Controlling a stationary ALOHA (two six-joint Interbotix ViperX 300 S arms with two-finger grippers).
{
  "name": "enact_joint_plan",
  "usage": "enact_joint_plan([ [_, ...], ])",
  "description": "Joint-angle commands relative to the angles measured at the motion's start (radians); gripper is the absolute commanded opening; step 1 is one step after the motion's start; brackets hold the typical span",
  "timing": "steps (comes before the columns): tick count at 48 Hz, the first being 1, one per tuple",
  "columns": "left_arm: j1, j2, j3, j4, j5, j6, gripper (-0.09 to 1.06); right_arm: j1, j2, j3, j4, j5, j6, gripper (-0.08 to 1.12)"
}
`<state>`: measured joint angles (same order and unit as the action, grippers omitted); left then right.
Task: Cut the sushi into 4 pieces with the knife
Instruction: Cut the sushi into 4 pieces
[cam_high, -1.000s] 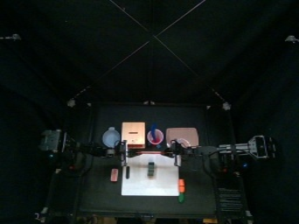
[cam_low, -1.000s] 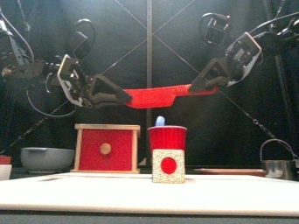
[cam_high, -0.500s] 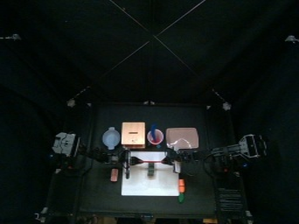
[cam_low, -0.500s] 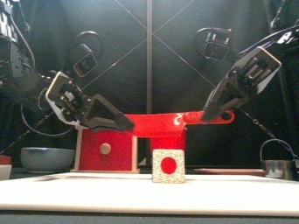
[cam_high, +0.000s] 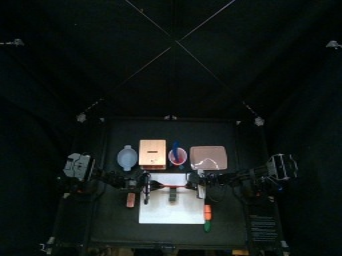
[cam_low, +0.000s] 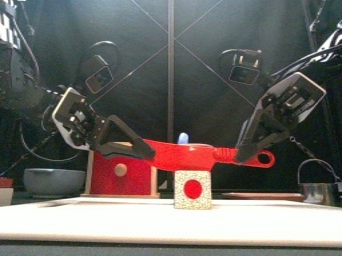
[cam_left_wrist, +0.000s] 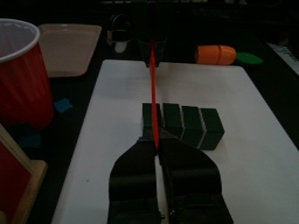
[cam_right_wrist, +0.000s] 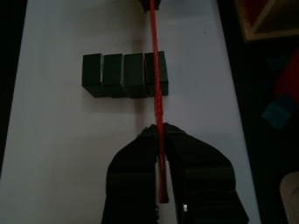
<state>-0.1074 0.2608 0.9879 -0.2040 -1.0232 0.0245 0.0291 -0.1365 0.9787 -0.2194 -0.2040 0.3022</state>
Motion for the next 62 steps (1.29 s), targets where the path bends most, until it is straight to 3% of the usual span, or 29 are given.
enact_joint_plan([
  [1,0.003,0.018,-0.060,-0.020,0.012,-0.002,0.20,0.000,-0.011,-0.038,0.002,-0.017,0.002,0.08],
  [8,-0.002,0.029,-0.069,-0.032,0.044,0.000,0.20,0.002,-0.012,-0.048,0.002,-0.011,0.002,0.08],
  [25,-0.041,-0.054,-0.067,-0.031,0.046,0.006,0.20,0.028,-0.075,-0.060,0.002,0.012,0.000,0.08],
  [39,-0.034,-0.021,-0.063,-0.060,0.058,0.008,0.20,0.023,-0.048,-0.066,-0.002,0.011,-0.002,0.08],
  [62,-0.023,-0.080,-0.051,-0.061,0.058,0.072,0.20,0.023,-0.049,-0.066,0.002,0.012,-0.003,0.08],
])
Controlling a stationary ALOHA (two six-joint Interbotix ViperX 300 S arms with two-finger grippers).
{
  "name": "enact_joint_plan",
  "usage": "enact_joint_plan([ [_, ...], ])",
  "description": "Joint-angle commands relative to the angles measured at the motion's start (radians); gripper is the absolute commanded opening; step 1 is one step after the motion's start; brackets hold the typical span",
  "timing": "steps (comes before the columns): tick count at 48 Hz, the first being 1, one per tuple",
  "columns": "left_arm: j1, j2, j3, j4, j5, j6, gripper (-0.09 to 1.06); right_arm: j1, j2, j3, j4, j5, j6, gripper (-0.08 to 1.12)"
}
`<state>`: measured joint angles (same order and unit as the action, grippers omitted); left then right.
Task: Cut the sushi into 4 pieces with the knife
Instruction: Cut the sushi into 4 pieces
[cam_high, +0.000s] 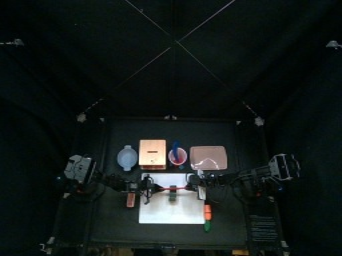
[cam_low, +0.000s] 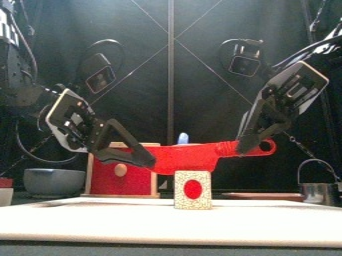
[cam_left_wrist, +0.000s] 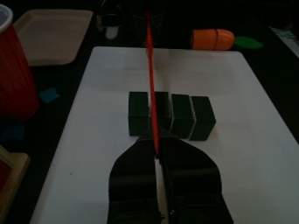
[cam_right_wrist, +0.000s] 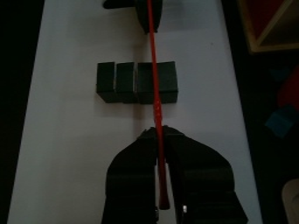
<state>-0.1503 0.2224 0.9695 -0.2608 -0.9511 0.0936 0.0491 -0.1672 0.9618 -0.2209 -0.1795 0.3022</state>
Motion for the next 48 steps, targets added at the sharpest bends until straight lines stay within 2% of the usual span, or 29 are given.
enact_joint_plan([
  [1,0.020,-0.040,-0.032,-0.005,-0.014,0.003,0.20,0.003,-0.015,-0.049,0.003,-0.012,-0.003,0.08],
  [15,0.020,0.002,-0.040,-0.005,-0.014,-0.006,0.20,0.006,0.023,-0.052,0.003,-0.012,0.000,0.08],
  [30,0.020,0.087,-0.048,-0.080,-0.014,-0.006,0.20,0.005,0.124,-0.060,0.015,-0.018,0.002,0.08],
  [37,0.020,0.160,-0.071,-0.138,0.006,-0.005,0.20,0.002,0.204,-0.072,0.032,-0.015,0.000,0.08],
  [41,0.020,0.161,-0.086,-0.149,0.037,0.003,0.20,0.000,0.202,-0.074,0.035,-0.012,0.000,0.08],
  [48,0.023,0.135,-0.091,-0.146,0.046,0.005,0.20,-0.028,0.163,-0.075,0.032,0.011,-0.005,0.08],
])
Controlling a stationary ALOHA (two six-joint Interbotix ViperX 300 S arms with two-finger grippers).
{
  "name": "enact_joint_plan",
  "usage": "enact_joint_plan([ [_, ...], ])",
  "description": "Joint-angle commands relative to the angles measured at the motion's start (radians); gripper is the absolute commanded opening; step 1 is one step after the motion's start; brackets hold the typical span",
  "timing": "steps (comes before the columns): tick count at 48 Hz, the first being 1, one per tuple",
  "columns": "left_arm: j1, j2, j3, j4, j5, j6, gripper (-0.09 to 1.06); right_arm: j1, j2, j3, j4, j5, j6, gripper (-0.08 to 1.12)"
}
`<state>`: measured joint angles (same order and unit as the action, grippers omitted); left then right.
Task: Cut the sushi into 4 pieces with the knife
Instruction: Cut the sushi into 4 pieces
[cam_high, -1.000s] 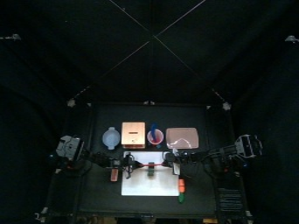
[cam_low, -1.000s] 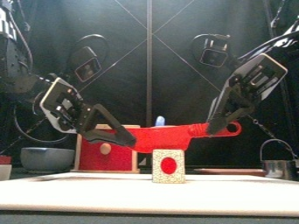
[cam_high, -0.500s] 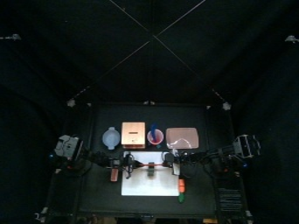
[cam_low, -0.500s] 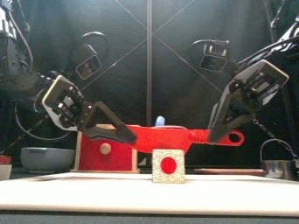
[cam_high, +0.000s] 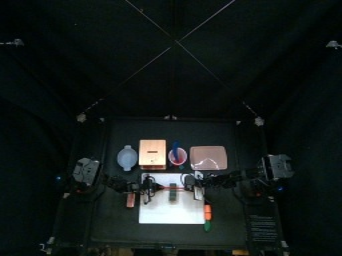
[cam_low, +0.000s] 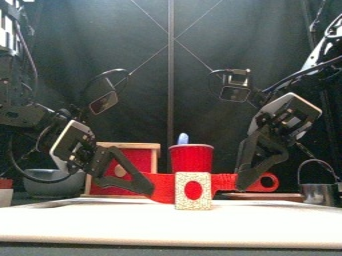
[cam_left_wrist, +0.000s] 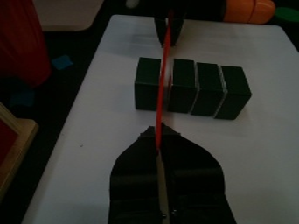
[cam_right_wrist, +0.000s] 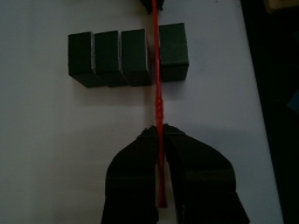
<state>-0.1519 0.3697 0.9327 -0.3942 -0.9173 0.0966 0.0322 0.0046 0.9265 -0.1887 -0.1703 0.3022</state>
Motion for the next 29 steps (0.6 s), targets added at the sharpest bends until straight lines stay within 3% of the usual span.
enact_joint_plan([
  [1,0.026,-0.015,-0.054,-0.014,0.012,0.003,0.20,-0.015,-0.018,-0.040,0.000,0.008,-0.005,0.08],
  [10,0.044,-0.086,-0.038,0.015,0.017,0.023,0.20,-0.012,-0.084,-0.041,-0.005,0.037,-0.006,0.08],
  [21,0.032,-0.229,-0.008,0.057,0.018,0.091,0.20,0.031,-0.192,-0.040,-0.003,0.058,-0.005,0.08],
  [29,0.015,-0.252,-0.002,0.080,0.018,0.101,0.20,0.069,-0.213,-0.046,-0.003,0.058,-0.005,0.08],
])
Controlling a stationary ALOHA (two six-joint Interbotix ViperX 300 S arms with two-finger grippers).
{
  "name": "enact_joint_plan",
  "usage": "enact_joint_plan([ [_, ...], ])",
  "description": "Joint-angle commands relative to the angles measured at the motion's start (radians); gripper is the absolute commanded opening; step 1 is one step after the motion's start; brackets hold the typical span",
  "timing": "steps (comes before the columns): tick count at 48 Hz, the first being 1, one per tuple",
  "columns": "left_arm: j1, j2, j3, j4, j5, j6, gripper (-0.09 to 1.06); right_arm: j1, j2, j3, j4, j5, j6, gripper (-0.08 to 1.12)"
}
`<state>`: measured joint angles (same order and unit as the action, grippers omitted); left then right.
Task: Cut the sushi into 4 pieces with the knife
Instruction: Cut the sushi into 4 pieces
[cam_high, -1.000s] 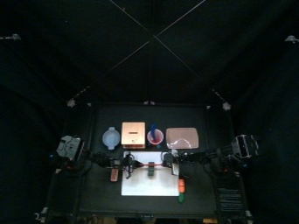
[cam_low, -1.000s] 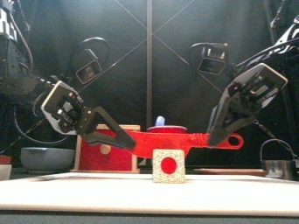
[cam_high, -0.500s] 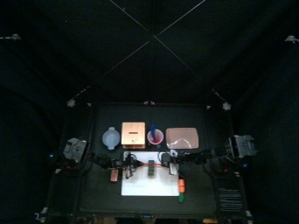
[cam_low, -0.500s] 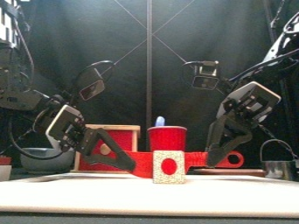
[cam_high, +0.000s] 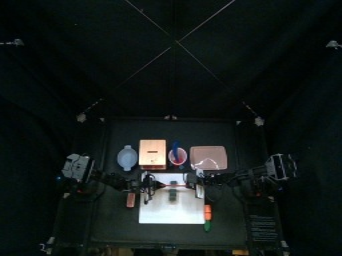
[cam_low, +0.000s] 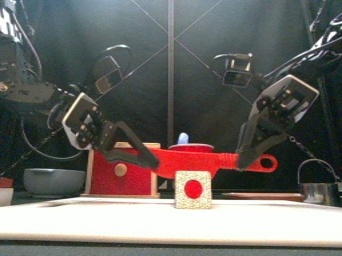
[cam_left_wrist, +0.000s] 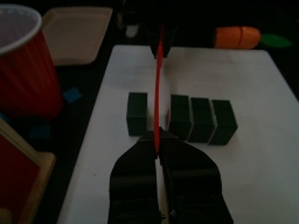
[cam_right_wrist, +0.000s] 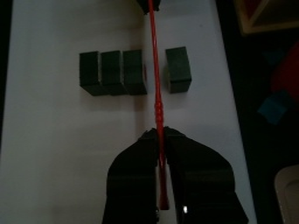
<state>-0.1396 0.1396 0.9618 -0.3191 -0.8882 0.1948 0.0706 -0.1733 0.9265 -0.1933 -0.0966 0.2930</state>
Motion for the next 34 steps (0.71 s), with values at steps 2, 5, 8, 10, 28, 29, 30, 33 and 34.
enact_joint_plan([
  [2,-0.002,-0.014,-0.031,0.003,-0.011,0.000,0.20,0.037,-0.034,-0.048,0.002,-0.015,0.006,0.08],
  [5,-0.008,-0.002,-0.035,0.002,-0.011,-0.005,0.20,0.043,-0.029,-0.048,0.002,-0.015,0.006,0.08],
  [8,-0.021,0.018,-0.040,0.000,-0.011,-0.005,0.20,0.046,-0.025,-0.048,0.002,-0.020,0.008,0.08],
  [10,-0.029,0.035,-0.048,-0.005,-0.011,-0.005,0.20,0.051,-0.017,-0.048,0.003,-0.023,0.008,0.08],
  [28,-0.032,0.115,-0.071,-0.040,-0.009,-0.005,0.20,0.043,0.046,-0.057,0.003,-0.026,0.008,0.08],
  [29,-0.032,0.112,-0.069,-0.040,-0.011,-0.005,0.20,0.043,0.040,-0.058,0.002,-0.025,0.008,0.08],
  [30,-0.034,0.109,-0.066,-0.040,-0.011,-0.002,0.20,0.044,0.037,-0.061,0.002,-0.023,0.008,0.08],
  [33,-0.035,0.089,-0.058,-0.040,-0.009,-0.002,0.20,0.044,0.021,-0.066,0.002,-0.020,0.003,0.08],
  [34,-0.035,0.084,-0.055,-0.040,-0.009,-0.002,0.20,0.046,0.017,-0.066,0.000,-0.018,0.003,0.08],
])
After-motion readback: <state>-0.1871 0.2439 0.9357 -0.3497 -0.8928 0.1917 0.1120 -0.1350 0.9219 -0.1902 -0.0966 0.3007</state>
